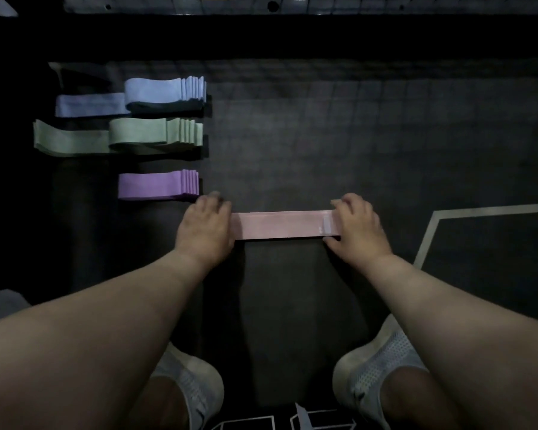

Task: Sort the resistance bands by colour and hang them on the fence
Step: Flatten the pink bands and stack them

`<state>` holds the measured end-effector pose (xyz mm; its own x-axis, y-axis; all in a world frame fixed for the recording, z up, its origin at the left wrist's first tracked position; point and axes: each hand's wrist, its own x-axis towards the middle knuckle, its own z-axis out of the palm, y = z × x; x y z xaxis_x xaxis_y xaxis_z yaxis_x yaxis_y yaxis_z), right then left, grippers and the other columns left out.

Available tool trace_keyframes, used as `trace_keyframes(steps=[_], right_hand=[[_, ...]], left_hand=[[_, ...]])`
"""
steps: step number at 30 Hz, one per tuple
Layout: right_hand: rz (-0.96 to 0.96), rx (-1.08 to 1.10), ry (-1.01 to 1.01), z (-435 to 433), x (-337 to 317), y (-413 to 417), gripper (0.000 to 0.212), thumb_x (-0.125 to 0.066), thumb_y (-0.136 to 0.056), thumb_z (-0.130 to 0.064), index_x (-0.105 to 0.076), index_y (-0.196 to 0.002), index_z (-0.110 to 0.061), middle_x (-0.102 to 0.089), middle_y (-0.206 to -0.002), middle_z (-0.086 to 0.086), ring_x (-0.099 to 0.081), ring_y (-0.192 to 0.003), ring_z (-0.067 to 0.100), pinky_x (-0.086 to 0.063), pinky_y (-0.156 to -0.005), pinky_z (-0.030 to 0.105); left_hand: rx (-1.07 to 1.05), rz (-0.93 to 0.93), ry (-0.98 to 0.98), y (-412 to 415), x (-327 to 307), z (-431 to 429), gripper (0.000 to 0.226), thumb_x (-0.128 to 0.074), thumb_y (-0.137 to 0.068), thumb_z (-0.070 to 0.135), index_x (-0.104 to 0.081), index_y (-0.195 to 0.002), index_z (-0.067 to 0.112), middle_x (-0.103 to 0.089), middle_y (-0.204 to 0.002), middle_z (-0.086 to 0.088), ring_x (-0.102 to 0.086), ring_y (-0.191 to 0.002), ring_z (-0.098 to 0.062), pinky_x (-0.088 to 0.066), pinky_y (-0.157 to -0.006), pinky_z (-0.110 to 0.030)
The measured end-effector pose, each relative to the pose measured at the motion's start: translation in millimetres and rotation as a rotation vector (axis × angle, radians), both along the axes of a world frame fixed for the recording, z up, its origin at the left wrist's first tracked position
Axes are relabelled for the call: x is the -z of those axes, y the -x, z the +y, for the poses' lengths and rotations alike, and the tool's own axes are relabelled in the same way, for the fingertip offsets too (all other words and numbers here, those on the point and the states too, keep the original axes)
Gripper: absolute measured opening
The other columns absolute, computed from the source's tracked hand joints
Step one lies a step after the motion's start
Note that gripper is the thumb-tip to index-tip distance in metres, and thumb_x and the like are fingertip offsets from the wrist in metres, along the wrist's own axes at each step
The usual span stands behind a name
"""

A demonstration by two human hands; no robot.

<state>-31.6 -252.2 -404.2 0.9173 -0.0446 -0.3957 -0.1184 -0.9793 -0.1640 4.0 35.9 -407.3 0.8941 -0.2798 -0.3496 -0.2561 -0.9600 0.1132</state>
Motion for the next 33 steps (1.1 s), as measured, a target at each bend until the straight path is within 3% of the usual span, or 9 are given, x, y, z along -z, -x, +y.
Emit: trace_keyframes(steps=[4,11,13,15,17,19,22,27,33], right_hand=[[0.161,-0.252,0.113,-4.7,10.8,-13.8,0.090,-0.077,-0.079,-0.030,-0.027,-0.153,-0.017,-0.031,-0.152,0.004,-0.028,-0.141,0.024,-0.019,-0.117,0.034],[0.142,-0.254,0.130,-2.2,21.0,-30.1,0.043,-0.055,-0.093,-0.020,-0.049,-0.136,-0.021,-0.045,-0.132,0.005,-0.044,-0.124,0.027,-0.033,-0.104,0.038],[0.155,-0.264,0.108,-4.5,19.9,-32.3,0.048,-0.058,-0.093,-0.026,-0.046,-0.139,-0.022,-0.043,-0.135,0.004,-0.043,-0.126,0.027,-0.033,-0.105,0.038],[0.187,-0.256,0.073,-8.0,16.9,-29.9,0.072,-0.070,-0.086,-0.037,-0.037,-0.149,-0.023,-0.036,-0.145,0.004,-0.035,-0.134,0.027,-0.028,-0.111,0.038],[0.185,-0.078,-0.027,-9.6,15.0,-20.6,0.089,-0.076,-0.078,-0.048,-0.031,-0.151,-0.022,-0.028,-0.149,0.005,-0.029,-0.138,0.028,-0.024,-0.115,0.040],[0.089,0.299,-0.169,-9.8,18.6,-9.5,0.073,-0.070,-0.083,-0.048,-0.042,-0.141,-0.015,-0.035,-0.143,0.010,-0.038,-0.132,0.030,-0.031,-0.112,0.041],[-0.016,0.778,-0.385,-8.0,26.7,0.7,0.045,-0.067,-0.087,-0.041,-0.051,-0.118,-0.013,-0.049,-0.126,0.011,-0.053,-0.117,0.028,-0.044,-0.104,0.042],[0.032,0.790,-0.433,-1.6,34.8,4.2,0.037,-0.071,-0.086,-0.035,-0.044,-0.105,-0.019,-0.054,-0.118,0.008,-0.058,-0.102,0.023,-0.049,-0.091,0.036],[0.101,0.852,-0.367,-1.6,43.6,-6.1,0.042,-0.070,-0.088,-0.029,-0.051,-0.121,-0.011,-0.060,-0.126,0.012,-0.062,-0.109,0.029,-0.050,-0.097,0.039]], left_hand=[[0.215,0.105,-0.112,-2.4,8.6,-5.1,0.082,-0.069,-0.082,0.042,-0.031,-0.150,0.018,-0.034,-0.151,-0.008,-0.035,-0.136,-0.029,-0.028,-0.110,-0.040],[0.129,0.125,-0.174,-9.3,14.3,-9.1,0.042,-0.052,-0.094,0.025,-0.045,-0.135,0.022,-0.044,-0.134,-0.007,-0.044,-0.126,-0.027,-0.035,-0.102,-0.041],[0.097,0.144,-0.156,-11.3,14.9,-8.7,0.038,-0.053,-0.094,0.025,-0.047,-0.132,0.022,-0.045,-0.131,-0.006,-0.046,-0.124,-0.027,-0.038,-0.098,-0.041],[0.089,0.173,-0.139,-12.2,13.5,-8.4,0.043,-0.057,-0.091,0.027,-0.046,-0.133,0.022,-0.044,-0.132,-0.006,-0.045,-0.124,-0.027,-0.039,-0.099,-0.041],[0.085,0.217,-0.136,-10.8,11.0,-7.2,0.055,-0.061,-0.087,0.035,-0.042,-0.137,0.023,-0.042,-0.136,-0.006,-0.043,-0.127,-0.027,-0.037,-0.102,-0.043],[0.034,0.221,-0.107,-6.6,7.5,-6.8,0.060,-0.058,-0.085,0.046,-0.041,-0.138,0.024,-0.039,-0.140,-0.007,-0.040,-0.130,-0.028,-0.036,-0.105,-0.046],[-0.315,0.120,0.033,0.1,1.1,-13.3,0.051,-0.052,-0.090,0.042,-0.046,-0.135,0.019,-0.038,-0.142,-0.011,-0.037,-0.131,-0.030,-0.036,-0.105,-0.046],[-1.011,0.295,0.226,-2.4,3.2,-22.7,0.052,-0.053,-0.095,0.033,-0.040,-0.142,0.014,-0.036,-0.146,-0.014,-0.036,-0.135,-0.034,-0.032,-0.109,-0.045],[-1.284,0.295,0.449,-7.4,26.9,-10.1,0.036,-0.066,-0.087,0.025,-0.059,-0.120,0.012,-0.057,-0.130,-0.014,-0.056,-0.119,-0.034,-0.046,-0.105,-0.038]])
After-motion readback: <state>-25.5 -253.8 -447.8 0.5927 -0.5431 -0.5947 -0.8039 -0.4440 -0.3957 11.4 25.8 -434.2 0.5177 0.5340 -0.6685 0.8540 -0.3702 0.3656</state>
